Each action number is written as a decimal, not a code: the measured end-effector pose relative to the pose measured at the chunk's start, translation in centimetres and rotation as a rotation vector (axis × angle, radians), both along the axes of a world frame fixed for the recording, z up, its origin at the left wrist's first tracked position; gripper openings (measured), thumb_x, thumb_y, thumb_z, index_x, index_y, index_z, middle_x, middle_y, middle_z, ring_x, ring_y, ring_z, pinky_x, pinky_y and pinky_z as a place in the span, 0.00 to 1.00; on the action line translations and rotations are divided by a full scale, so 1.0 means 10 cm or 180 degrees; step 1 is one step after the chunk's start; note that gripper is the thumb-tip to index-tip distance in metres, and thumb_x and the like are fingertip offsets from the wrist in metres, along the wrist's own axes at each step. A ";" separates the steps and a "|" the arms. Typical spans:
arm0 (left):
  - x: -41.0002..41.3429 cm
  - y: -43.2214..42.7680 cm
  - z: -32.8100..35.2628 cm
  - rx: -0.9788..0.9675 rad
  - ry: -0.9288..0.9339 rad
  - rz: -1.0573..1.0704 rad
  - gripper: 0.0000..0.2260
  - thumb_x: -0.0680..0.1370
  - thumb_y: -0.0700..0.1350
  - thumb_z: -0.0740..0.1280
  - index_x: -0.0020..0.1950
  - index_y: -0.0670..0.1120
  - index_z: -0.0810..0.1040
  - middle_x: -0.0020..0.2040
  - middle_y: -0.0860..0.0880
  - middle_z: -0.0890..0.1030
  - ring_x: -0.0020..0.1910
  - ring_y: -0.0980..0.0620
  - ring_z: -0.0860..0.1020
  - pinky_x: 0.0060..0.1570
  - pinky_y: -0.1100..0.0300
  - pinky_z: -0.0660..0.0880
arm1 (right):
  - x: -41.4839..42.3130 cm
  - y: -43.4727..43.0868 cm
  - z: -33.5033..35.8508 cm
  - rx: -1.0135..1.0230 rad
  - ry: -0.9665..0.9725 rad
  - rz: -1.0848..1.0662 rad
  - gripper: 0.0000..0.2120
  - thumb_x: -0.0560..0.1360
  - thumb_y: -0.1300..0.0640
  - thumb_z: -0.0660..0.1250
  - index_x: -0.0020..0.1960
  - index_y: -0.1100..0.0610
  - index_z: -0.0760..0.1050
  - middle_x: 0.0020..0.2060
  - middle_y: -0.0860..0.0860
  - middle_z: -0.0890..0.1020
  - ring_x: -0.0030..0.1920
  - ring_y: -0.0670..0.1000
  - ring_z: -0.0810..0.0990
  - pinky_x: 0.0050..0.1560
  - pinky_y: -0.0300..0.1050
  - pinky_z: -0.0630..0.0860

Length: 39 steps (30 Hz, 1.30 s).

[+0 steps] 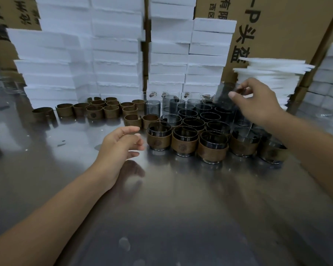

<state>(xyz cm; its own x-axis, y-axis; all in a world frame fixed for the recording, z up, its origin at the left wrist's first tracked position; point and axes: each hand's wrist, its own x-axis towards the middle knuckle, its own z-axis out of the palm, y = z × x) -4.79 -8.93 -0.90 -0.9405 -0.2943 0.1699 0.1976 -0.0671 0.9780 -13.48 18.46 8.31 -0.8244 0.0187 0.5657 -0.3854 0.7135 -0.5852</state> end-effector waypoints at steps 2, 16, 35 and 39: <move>0.06 -0.01 0.04 0.0082 0.0012 0.0009 0.06 0.78 0.40 0.64 0.51 0.48 0.78 0.33 0.52 0.81 0.35 0.55 0.80 0.41 0.60 0.75 | 0.23 -0.21 0.00 -0.0209 0.0012 0.0327 0.06 0.78 0.52 0.64 0.51 0.53 0.69 0.41 0.47 0.72 0.40 0.47 0.71 0.39 0.39 0.67; 0.12 0.04 0.09 -0.0065 0.0103 -0.0620 0.16 0.81 0.51 0.56 0.55 0.44 0.79 0.52 0.42 0.83 0.54 0.46 0.81 0.55 0.51 0.76 | 1.09 -1.34 -0.86 -0.1251 -0.0388 0.1322 0.07 0.78 0.54 0.65 0.53 0.49 0.68 0.54 0.49 0.70 0.50 0.40 0.74 0.50 0.30 0.71; 0.22 0.13 0.12 -0.0840 0.0116 -0.0554 0.25 0.70 0.58 0.65 0.62 0.46 0.77 0.55 0.47 0.82 0.57 0.51 0.79 0.62 0.50 0.74 | 0.95 -1.28 -1.00 -0.1135 -0.0944 0.1772 0.42 0.77 0.48 0.65 0.78 0.50 0.39 0.69 0.42 0.68 0.71 0.43 0.64 0.72 0.46 0.62; 0.24 0.14 0.12 -0.1149 0.0448 -0.0104 0.14 0.78 0.49 0.65 0.63 0.49 0.75 0.52 0.56 0.79 0.51 0.67 0.76 0.57 0.67 0.73 | 0.93 -1.27 -1.00 -0.1165 -0.0911 0.1711 0.41 0.78 0.49 0.64 0.78 0.51 0.39 0.75 0.48 0.60 0.74 0.46 0.58 0.74 0.50 0.59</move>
<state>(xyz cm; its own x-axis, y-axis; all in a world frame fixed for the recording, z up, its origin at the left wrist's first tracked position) -2.43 -7.57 0.35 -0.9085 -0.1623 0.3850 0.3349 0.2680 0.9033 -4.14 5.74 -1.67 -0.8881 -0.2848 0.3607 -0.4242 0.2059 -0.8818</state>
